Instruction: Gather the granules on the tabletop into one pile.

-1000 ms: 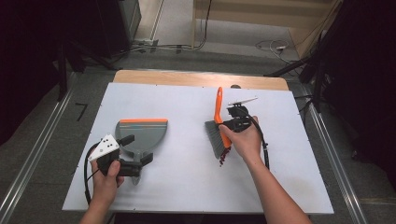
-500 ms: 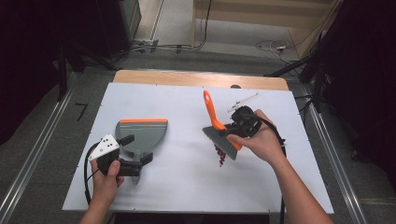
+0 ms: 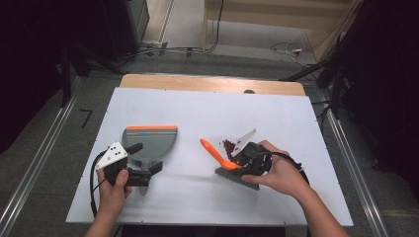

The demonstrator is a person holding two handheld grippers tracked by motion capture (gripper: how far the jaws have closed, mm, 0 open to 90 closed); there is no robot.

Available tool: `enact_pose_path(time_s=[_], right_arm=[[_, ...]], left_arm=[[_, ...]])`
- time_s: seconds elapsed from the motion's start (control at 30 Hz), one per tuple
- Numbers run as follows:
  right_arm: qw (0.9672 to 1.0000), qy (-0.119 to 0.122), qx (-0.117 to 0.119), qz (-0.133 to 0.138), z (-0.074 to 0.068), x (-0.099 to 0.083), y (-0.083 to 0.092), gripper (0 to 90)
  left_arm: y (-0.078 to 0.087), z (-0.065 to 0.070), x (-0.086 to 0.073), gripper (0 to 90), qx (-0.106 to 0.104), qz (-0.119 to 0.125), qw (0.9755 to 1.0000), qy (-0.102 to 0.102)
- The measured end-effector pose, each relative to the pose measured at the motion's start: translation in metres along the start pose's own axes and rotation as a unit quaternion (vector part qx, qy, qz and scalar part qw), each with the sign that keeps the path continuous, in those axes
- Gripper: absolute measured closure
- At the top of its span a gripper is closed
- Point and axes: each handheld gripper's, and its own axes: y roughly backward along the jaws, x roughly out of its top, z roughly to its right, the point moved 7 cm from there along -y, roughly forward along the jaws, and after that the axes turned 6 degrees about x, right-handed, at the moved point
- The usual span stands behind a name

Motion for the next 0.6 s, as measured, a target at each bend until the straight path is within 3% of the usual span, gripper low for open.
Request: enact_pose_path(time_s=[0.03,0.07,0.13,0.2,0.3,0.4,0.5,0.6], right_arm=[[0.9999,0.009,-0.006,-0.006,0.001,-0.001,-0.005,69.0],[1.0,0.001,-0.008,-0.002,0.001,0.0,-0.006,68.9],[0.9997,-0.008,0.006,0.022,0.002,0.002,-0.007,68.9],[0.9989,-0.012,0.004,0.044,0.003,0.001,-0.009,68.6],[0.9963,-0.025,0.025,0.079,0.001,-0.004,-0.013,67.9],[0.9936,-0.033,0.023,0.106,0.0,-0.009,-0.015,67.9],[0.9939,-0.012,-0.003,0.11,0.002,-0.009,-0.015,68.7],[0.994,0.001,-0.004,0.11,0.006,-0.007,-0.015,68.9]], left_arm=[[0.0,0.0,0.0,0.0,0.0,0.001,1.0,-0.001],[0.0,0.0,0.0,0.0,0.0,0.0,1.0,-0.003],[0.001,0.0,0.0,0.0,0.0,0.0,1.0,-0.002],[0.001,0.0,0.0,0.0,-0.001,0.001,1.0,-0.003],[0.002,-0.002,0.0,0.0,0.0,0.001,1.0,0.0],[0.002,-0.003,0.0,0.0,0.002,0.002,1.0,0.002],[0.001,-0.001,0.0,0.0,0.001,0.0,1.0,0.0],[0.0,0.001,0.0,0.0,0.001,0.0,1.0,-0.002]])
